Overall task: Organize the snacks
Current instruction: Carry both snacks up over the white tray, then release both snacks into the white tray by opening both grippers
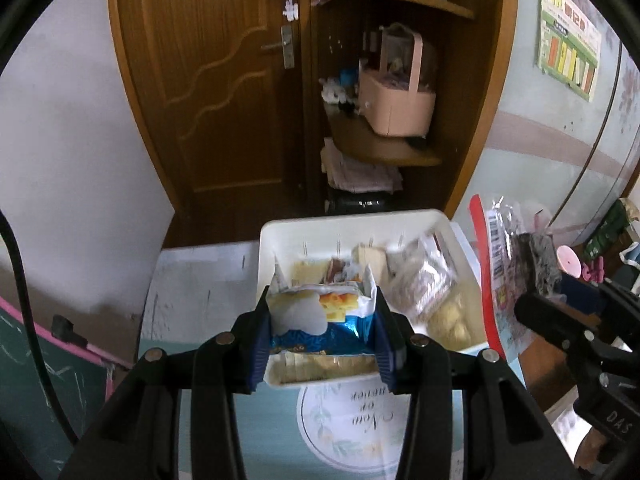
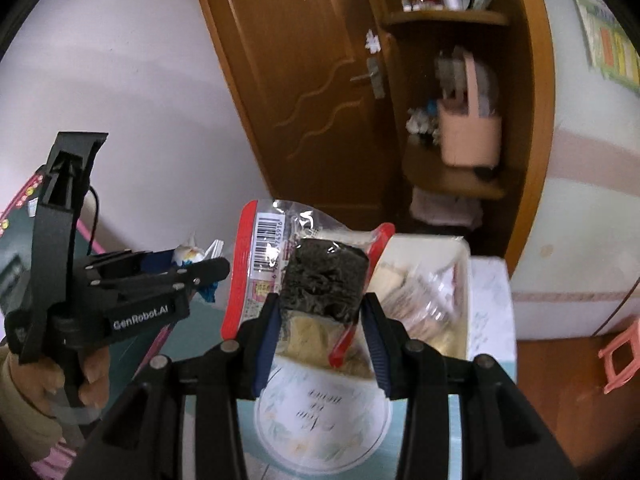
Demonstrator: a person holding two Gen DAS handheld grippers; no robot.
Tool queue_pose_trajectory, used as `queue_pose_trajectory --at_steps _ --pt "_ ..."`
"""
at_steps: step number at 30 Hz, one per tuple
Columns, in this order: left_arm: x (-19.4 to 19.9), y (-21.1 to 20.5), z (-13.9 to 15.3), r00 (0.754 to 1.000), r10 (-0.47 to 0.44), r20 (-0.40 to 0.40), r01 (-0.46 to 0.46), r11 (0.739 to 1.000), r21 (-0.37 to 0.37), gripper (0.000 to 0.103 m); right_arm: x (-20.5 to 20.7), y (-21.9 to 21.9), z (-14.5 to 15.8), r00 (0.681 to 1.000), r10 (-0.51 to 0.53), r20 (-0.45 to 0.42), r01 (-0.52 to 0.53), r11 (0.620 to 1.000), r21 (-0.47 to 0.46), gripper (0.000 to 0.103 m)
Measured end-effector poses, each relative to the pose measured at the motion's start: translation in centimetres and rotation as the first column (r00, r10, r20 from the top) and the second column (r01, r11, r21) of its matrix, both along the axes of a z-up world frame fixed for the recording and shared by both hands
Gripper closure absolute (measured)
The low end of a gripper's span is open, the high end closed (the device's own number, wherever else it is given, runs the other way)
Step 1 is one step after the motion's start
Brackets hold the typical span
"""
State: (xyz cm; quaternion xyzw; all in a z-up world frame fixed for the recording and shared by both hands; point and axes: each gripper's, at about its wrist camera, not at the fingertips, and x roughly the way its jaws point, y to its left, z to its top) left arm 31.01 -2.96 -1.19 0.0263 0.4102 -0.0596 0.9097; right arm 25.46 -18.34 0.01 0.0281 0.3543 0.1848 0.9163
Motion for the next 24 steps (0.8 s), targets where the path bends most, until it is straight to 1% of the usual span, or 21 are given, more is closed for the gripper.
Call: queue_pose_trajectory --at_steps 2,8,17,22,23,24 --pt "0.6 -0.3 0.7 1.0 -0.001 0.019 0.0 1.0 0.008 0.061 1.0 0.1 0.8 0.999 -0.034 0.009 0.034 0.999 -0.026 0.062" --pt "2.1 -0.8 1.1 0.999 0.001 0.04 -0.002 1.0 0.031 0.061 3.7 0.0 2.1 0.994 -0.105 0.013 0.105 0.993 -0.044 0.062" --pt "3.0 -1.4 0.9 1.0 -0.003 0.028 0.002 0.999 0.046 0.06 6.1 0.4 1.9 0.989 -0.15 0.003 0.15 0.986 -0.076 0.061" --pt "3.6 -1.4 0.8 1.0 0.004 0.017 -0.005 0.999 0.047 0.059 7.2 0.9 1.6 0.986 -0.167 0.011 0.167 0.979 -0.117 0.059" --pt "3.7 -1.3 0.7 1.0 0.008 0.016 -0.009 0.999 0.045 0.057 7.4 1.0 1.5 0.985 -0.171 0.012 0.171 0.977 -0.124 0.059" --pt "3.8 -1.3 0.7 1.0 0.01 0.012 -0.01 0.999 0.039 0.05 7.6 1.0 1.4 0.984 -0.176 0.011 0.176 0.976 -0.131 0.059"
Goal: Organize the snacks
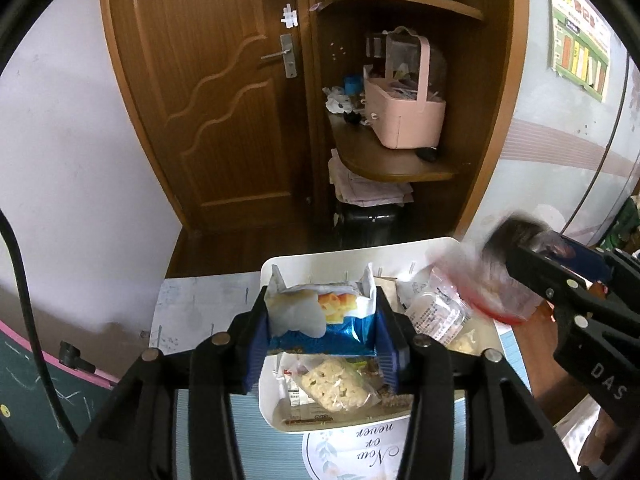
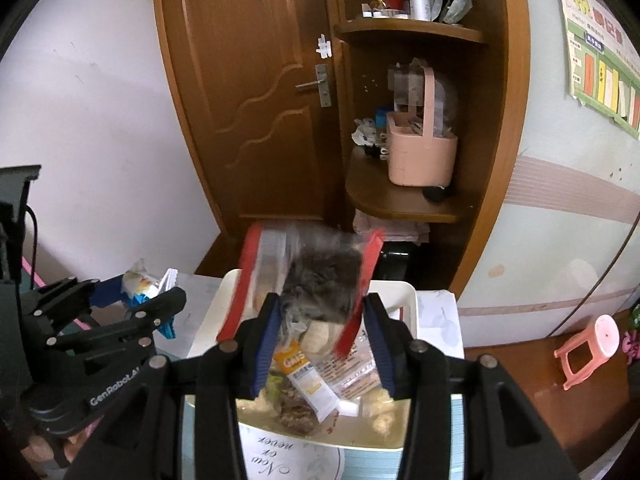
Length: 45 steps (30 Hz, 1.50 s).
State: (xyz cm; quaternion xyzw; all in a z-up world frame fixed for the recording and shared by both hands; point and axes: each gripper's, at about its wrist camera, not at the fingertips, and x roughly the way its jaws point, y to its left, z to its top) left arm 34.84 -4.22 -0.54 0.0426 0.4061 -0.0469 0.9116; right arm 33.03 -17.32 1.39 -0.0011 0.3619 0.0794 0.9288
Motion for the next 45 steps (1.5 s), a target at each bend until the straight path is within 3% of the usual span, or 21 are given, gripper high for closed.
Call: queue_pose_trajectory --at_steps 1,3,6,11,31,36,45 --pt "0.2 0.1 -0.1 1.0 0.0 -0.003 0.0 1.0 -0.006 0.045 0.2 0.0 -0.1 1.0 -0.005 0.002 0.005 1.0 -0.006 0.059" --pt "0.3 0.3 -0.2 1.0 0.004 -0.003 -0.004 1.0 -0.016 0.023 0.5 0.1 -0.3 1.0 -0.021 0.009 0.021 0.999 -0.028 0.059" --pt "0.5 0.5 -0.6 1.0 0.008 -0.008 -0.008 1.0 -0.023 0.011 1.0 0.0 -0.6 0.999 -0.043 0.005 0.043 0.998 -0.042 0.059" --pt "1.0 0.4 -1.5 0.999 -0.008 -0.05 0.007 1.0 -0.021 0.011 1.1 -0.3 -1.3 0.998 -0.055 -0.016 0.054 0.998 -0.026 0.055" --pt "-1.9 0.9 -1.3 0.996 -0.07 -0.055 0.068 0.997 -0.043 0.011 -2.5 0.5 -2.3 0.987 -0.148 -0.065 0.147 0.989 -0.015 0.051" --pt "-4.4 1.9 -1.6 0.994 -0.086 -0.073 0.082 0.995 -0.065 0.011 -5.1 1.0 -2.7 0.978 -0.193 -0.082 0.194 0.981 0.004 0.048" --pt "-13.2 5.0 -2.0 0.99 -0.091 -0.103 0.084 0.994 -0.065 0.011 -13.3 3.1 -5.2 0.966 -0.187 -0.177 0.2 0.978 0.059 0.045"
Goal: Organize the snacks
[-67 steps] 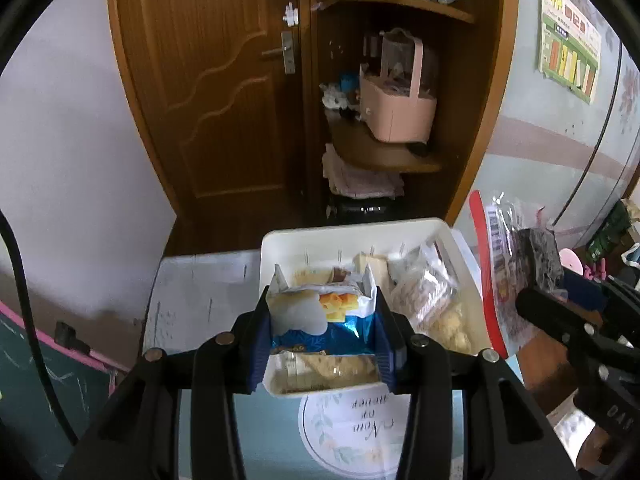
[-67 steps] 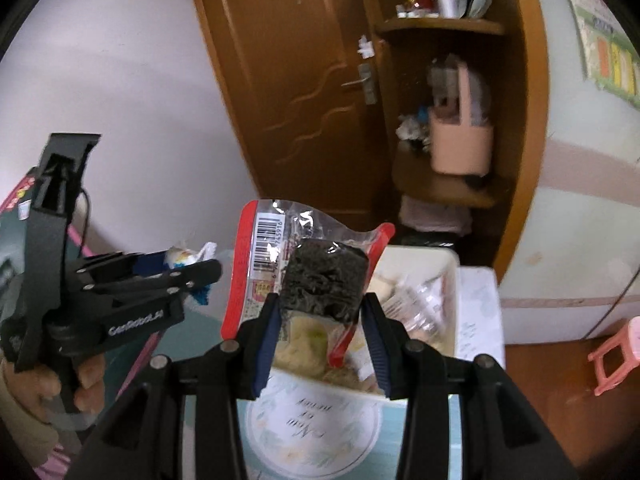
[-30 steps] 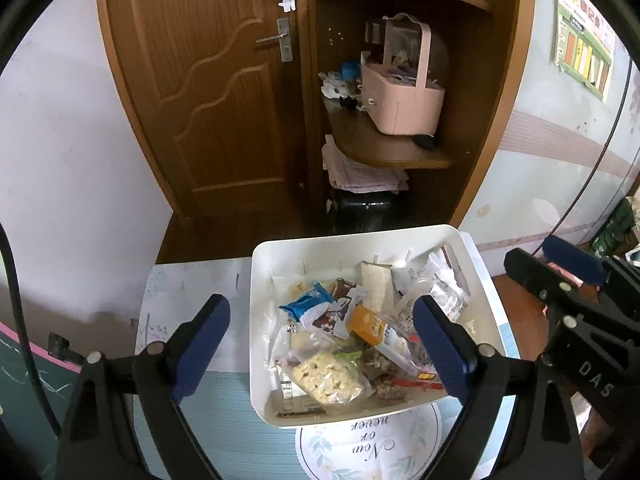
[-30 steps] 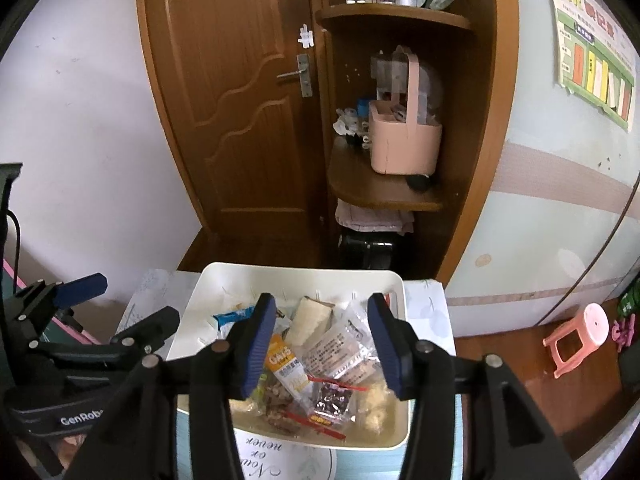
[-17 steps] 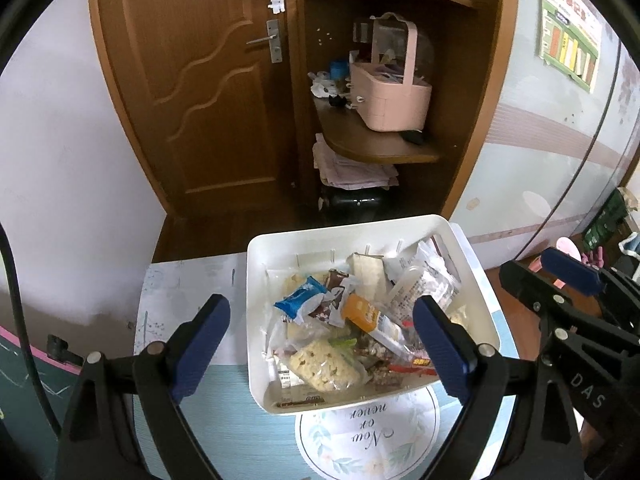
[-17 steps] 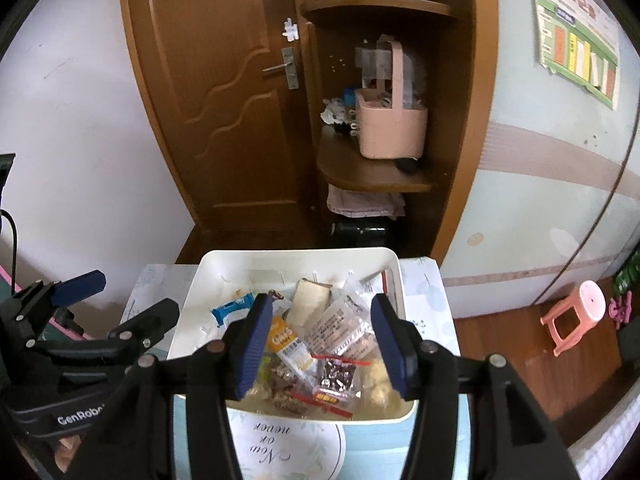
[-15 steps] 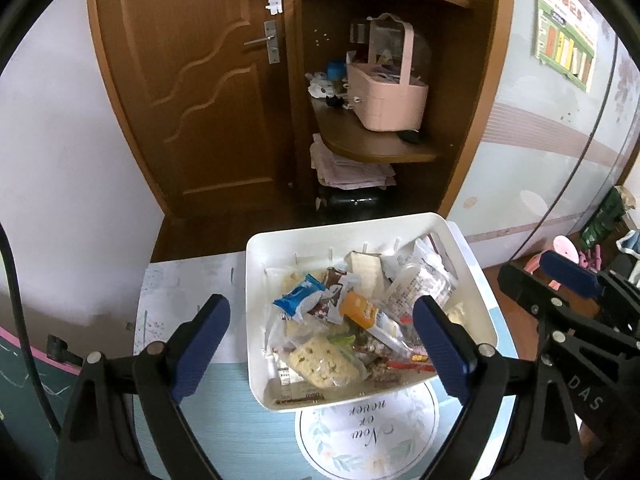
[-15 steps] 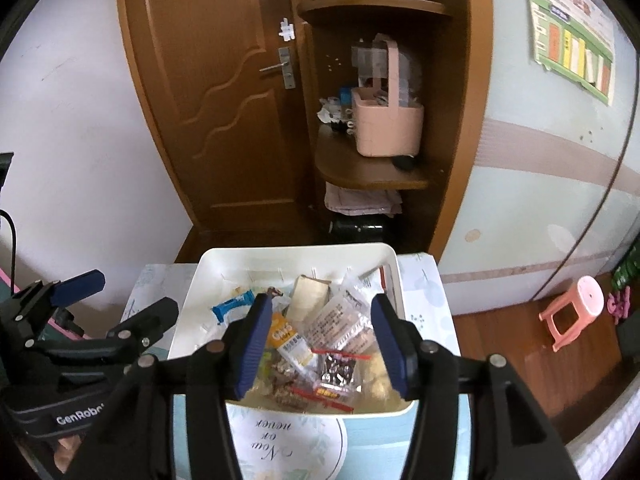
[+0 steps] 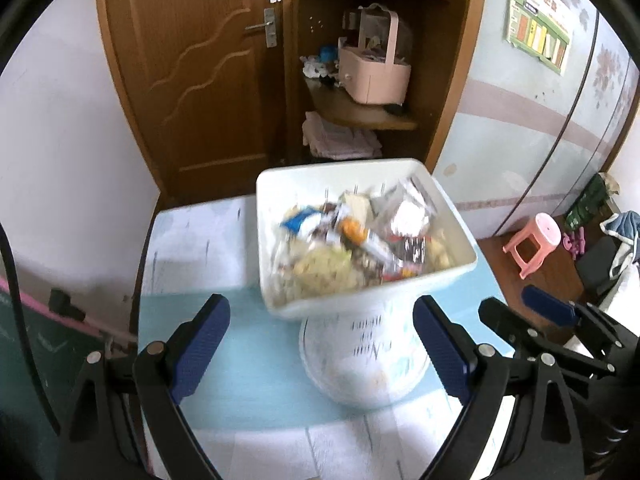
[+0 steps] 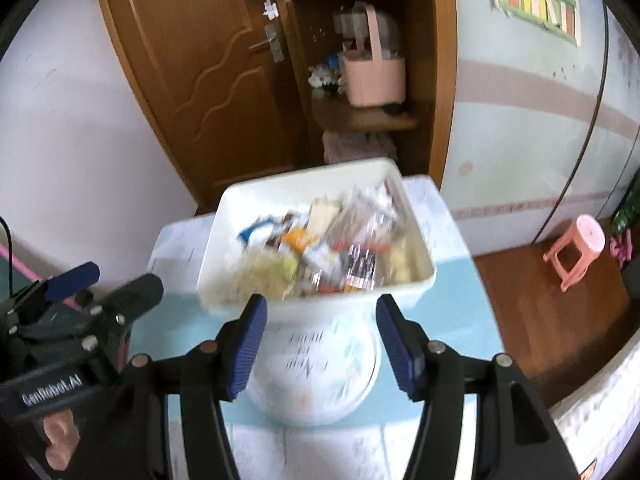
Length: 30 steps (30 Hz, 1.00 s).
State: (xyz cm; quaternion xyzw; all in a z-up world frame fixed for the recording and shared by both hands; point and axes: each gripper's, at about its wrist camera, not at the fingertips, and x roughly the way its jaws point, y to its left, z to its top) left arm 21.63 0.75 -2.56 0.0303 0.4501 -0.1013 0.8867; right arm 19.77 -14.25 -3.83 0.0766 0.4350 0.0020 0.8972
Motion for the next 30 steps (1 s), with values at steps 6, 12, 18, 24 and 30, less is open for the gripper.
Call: queue_pose_trajectory --at_steps 6,12,18,24,30 --pt "-5.6 1.8 1.2 0.999 0.054 0.0 -0.054 0.999 0.006 0.01 -6.2 1.3 1.1 0.998 0.054 -0.038 -0.054 0.998 0.017 0.039" --pt "-10.1 2.2 2.6 0.995 0.1 0.009 -0.1 0.995 0.007 0.009 -10.2 1.5 4.5 0.998 0.058 0.001 -0.058 0.998 -0.04 0.031" --pt "-11.9 2.8 3.8 0.989 0.151 -0.002 -0.151 0.988 -0.024 0.008 -11.4 1.1 6.6 0.997 0.077 0.022 -0.076 0.997 -0.03 0.03" --pt "-13.0 2.3 4.1 0.986 0.166 -0.002 -0.166 0.986 -0.009 0.008 -12.4 1.6 7.3 0.994 0.099 0.048 -0.098 0.995 -0.022 0.03" --pt "-13.4 2.1 4.3 0.985 0.174 0.005 -0.174 0.985 -0.007 0.008 -12.9 1.9 7.6 0.991 0.115 0.068 -0.113 0.993 -0.042 0.03"
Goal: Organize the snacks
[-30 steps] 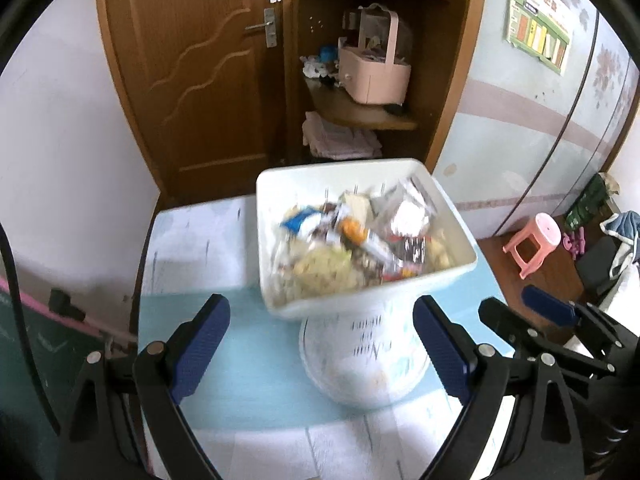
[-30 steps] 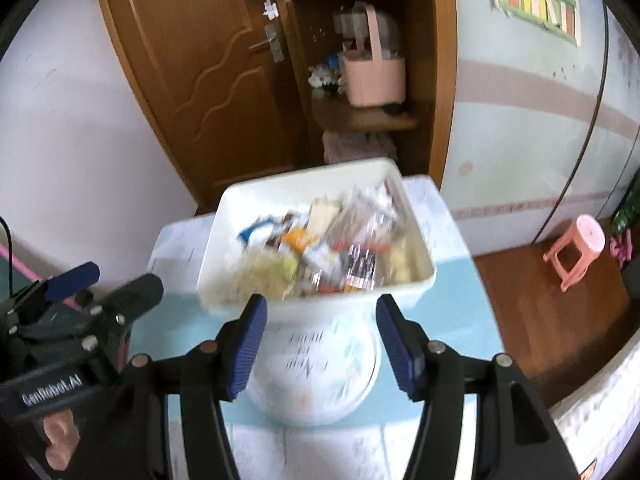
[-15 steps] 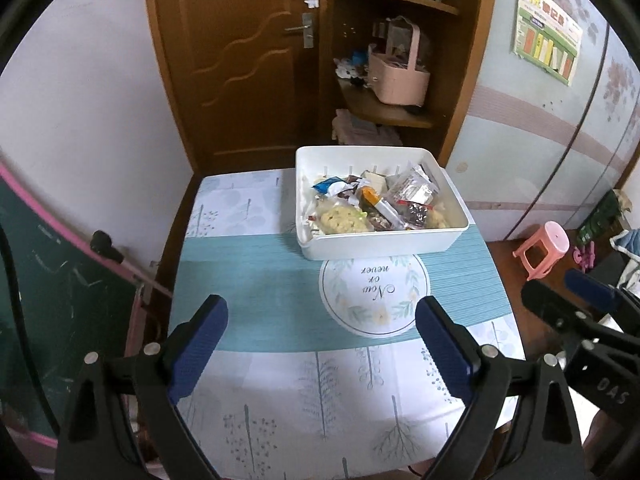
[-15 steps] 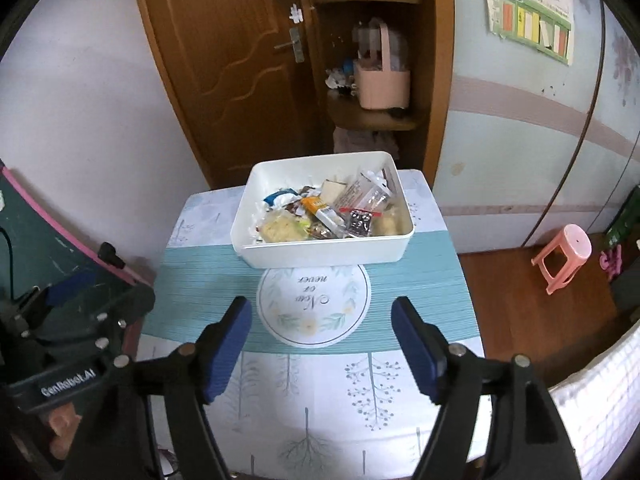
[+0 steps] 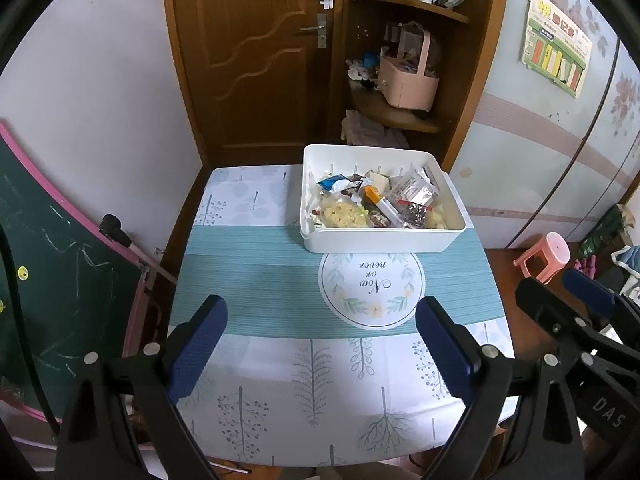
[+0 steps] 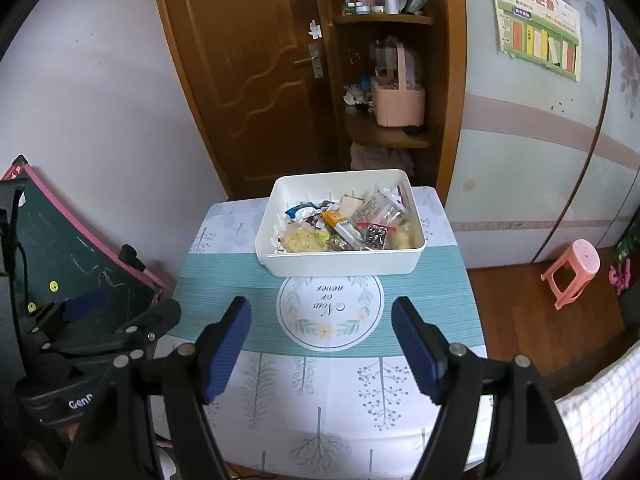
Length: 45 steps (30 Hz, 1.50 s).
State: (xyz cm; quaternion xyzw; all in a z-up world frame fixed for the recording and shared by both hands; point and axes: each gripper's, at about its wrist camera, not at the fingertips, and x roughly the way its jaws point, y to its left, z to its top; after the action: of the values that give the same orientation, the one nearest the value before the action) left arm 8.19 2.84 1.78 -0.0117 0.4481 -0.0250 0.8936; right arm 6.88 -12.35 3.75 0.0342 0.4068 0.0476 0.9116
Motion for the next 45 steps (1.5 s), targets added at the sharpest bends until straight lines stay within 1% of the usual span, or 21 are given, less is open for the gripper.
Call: queue_pose_trajectory --at_steps 3,11,25,45 --pt "-0.2 -0.3 0.0 1.0 0.001 0.0 -0.001 1.0 0.009 0.008 -0.1 0.0 0.0 1.0 0.005 -0.005 -0.005 1.0 0.001 0.03" --pt "-0.1 -0.2 0.1 1.0 0.0 -0.001 0.0 1.0 0.006 0.008 -0.2 -0.3 0.0 1.0 0.006 -0.012 -0.006 1.0 0.008 0.03" --pt "-0.7 -0.3 0.3 1.0 0.021 0.005 -0.021 1.0 0.014 0.008 -0.5 -0.4 -0.1 1.0 0.027 -0.003 -0.027 0.999 0.019 0.03" --pt "-1.6 -1.5 0.0 0.999 0.036 -0.023 -0.036 0.999 0.016 0.008 -0.7 -0.7 -0.2 0.999 0.036 -0.011 -0.035 0.999 0.027 0.03"
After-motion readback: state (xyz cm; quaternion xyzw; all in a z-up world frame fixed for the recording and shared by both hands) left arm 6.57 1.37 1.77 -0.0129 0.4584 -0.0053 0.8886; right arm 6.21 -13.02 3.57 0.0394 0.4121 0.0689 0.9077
